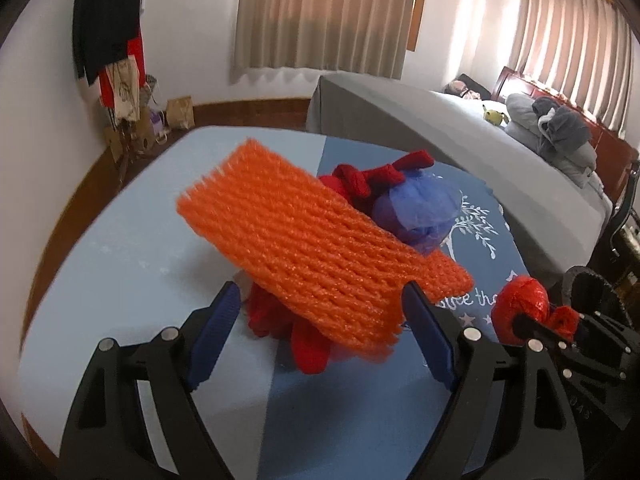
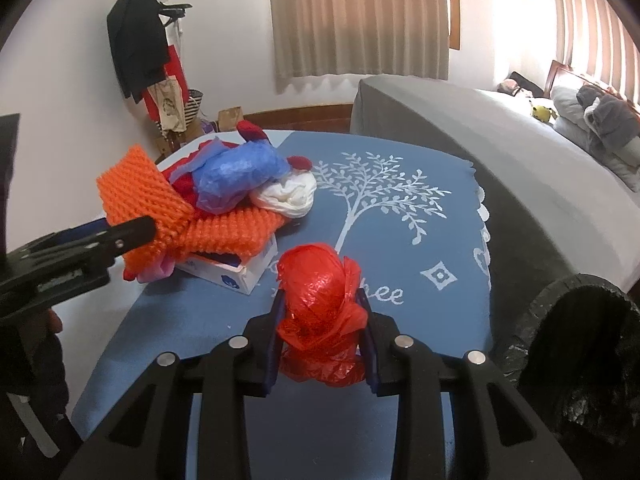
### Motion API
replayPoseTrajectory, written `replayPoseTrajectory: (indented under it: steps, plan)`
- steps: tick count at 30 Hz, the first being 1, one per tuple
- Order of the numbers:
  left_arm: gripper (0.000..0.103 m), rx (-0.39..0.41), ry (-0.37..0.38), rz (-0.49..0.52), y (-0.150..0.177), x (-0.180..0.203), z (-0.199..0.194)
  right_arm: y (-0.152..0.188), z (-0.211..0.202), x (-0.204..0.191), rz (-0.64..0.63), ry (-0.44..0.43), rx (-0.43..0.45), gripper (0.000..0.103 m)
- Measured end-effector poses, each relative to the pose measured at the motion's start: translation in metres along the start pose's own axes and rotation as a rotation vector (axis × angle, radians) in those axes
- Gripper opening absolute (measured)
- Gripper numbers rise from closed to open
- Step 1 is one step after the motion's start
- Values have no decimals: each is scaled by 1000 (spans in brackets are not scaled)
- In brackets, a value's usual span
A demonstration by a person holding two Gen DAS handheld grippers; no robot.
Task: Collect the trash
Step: 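Grasp the orange mesh sleeve with the left gripper while the right gripper holds the red bag, then carry both items over the bin and open both grippers to drop them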
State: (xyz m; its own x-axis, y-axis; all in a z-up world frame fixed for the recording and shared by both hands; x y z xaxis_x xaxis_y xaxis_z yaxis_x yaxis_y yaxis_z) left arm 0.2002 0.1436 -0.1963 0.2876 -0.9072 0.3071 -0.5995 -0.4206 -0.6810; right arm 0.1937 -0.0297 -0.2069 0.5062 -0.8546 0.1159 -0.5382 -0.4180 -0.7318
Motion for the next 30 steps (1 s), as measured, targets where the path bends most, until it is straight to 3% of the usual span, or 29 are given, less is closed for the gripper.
replayPoseTrajectory:
  steps: [5,9,20,30]
  plan:
    - [33,0,29,-10,4,1,-2,-1,-2,1,-1,0,4,33]
    - [20,32,20,11,6,5,-14,-4,-6,1,-1,-1,13,33]
    - [12,114,74,114,7,40,-67,-10,-38,12,44,-2,70,33]
    - [10,73,151,208,35,93,-68,6,-71,49,121,55,81,33]
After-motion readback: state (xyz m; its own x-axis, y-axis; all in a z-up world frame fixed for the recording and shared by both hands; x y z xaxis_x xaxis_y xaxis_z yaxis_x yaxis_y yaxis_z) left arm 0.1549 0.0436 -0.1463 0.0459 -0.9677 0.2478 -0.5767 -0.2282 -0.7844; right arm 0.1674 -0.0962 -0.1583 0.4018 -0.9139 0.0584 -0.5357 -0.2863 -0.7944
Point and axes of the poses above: each gripper's, at about its wrist camera, not at the fingertips, and z roughly the way its jaws point, x to its right, y to its underside, the point moved 7 cm from there along z, roughly the way its jaws point, and after that the axes turned 14 degrees about -z, right-handed, at the moved point
